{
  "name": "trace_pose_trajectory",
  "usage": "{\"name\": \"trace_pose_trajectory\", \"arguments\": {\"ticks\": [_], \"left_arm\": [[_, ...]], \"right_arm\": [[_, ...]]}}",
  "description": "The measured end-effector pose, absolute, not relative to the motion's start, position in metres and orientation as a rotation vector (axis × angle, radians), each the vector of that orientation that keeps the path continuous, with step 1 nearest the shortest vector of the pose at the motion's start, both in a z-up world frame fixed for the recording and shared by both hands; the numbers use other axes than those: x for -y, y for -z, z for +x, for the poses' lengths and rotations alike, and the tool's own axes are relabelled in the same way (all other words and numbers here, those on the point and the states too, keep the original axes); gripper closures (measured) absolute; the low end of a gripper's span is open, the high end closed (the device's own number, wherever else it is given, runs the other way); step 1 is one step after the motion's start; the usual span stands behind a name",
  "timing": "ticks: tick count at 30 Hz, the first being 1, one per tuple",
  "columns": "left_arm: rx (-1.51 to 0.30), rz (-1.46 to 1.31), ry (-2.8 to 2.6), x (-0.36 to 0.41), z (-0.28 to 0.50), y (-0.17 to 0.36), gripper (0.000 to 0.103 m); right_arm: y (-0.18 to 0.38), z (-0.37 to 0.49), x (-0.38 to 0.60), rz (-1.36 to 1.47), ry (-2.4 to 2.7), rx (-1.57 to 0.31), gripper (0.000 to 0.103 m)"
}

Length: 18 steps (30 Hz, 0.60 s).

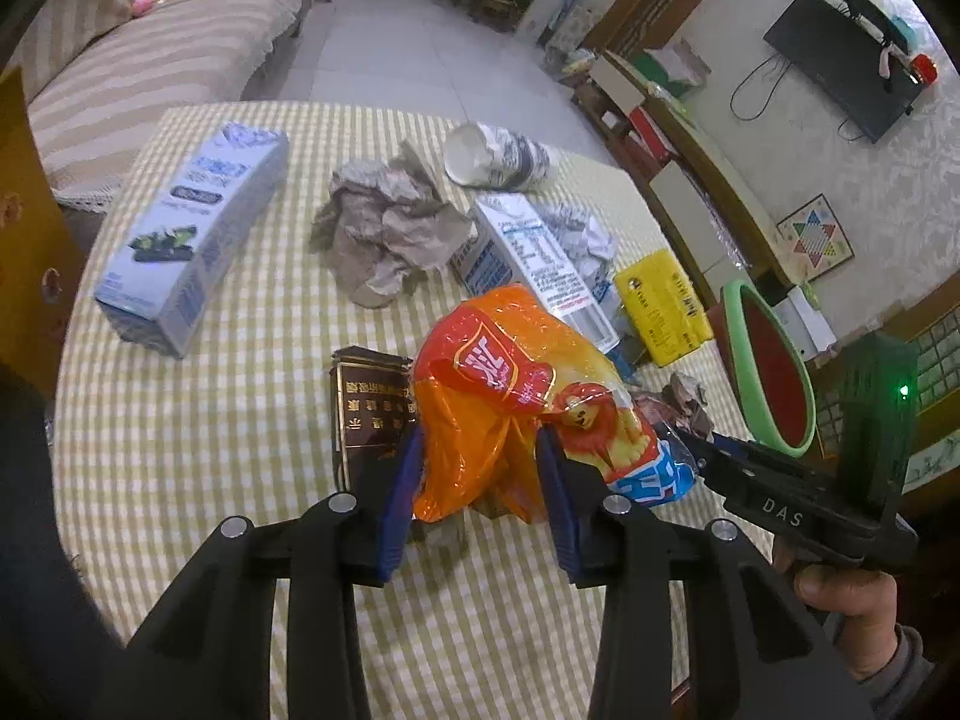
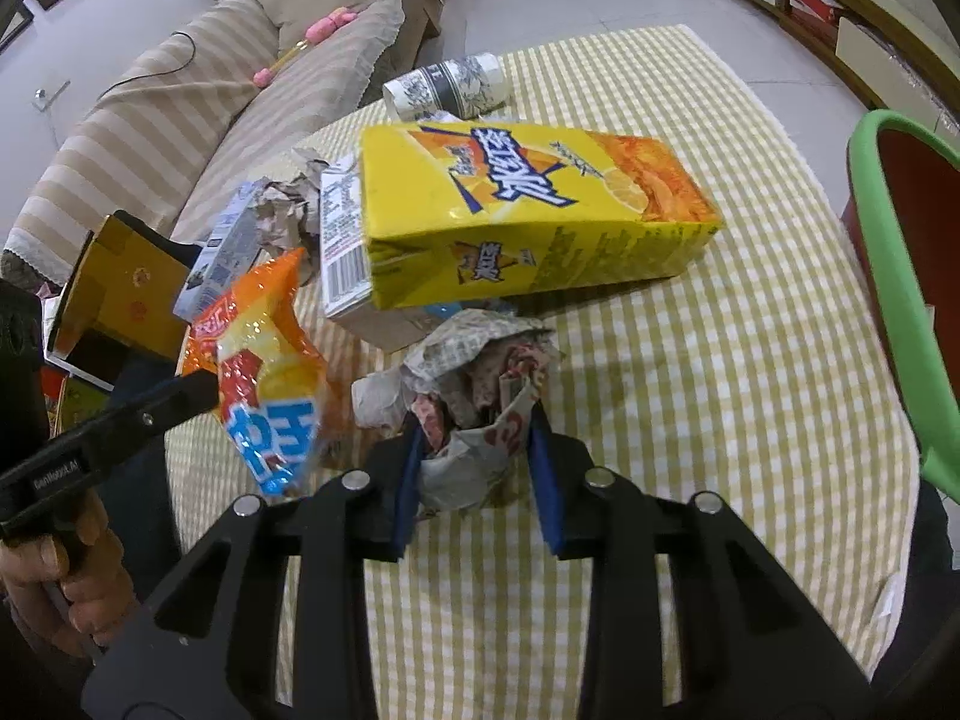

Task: Collect trash
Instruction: 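Carry orange bag and crumpled paper over the green bin and open both tools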

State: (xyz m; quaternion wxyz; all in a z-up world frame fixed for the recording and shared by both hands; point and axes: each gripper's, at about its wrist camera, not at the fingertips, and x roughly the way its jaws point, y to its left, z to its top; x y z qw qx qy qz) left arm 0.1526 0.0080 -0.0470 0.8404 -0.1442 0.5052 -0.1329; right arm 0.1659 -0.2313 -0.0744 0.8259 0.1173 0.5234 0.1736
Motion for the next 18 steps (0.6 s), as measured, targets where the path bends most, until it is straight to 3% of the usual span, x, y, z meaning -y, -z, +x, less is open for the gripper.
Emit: {"name": "trace_pose_trajectory", "arguments": {"ticks": [18], "left_arm": [[-0.953,-0.264,0.283,0.006,0.134,-0.022,0.067]], "right_arm": [[0.026,0.146,0.264,0.247,-0.347,-0.977,0.072]]}}
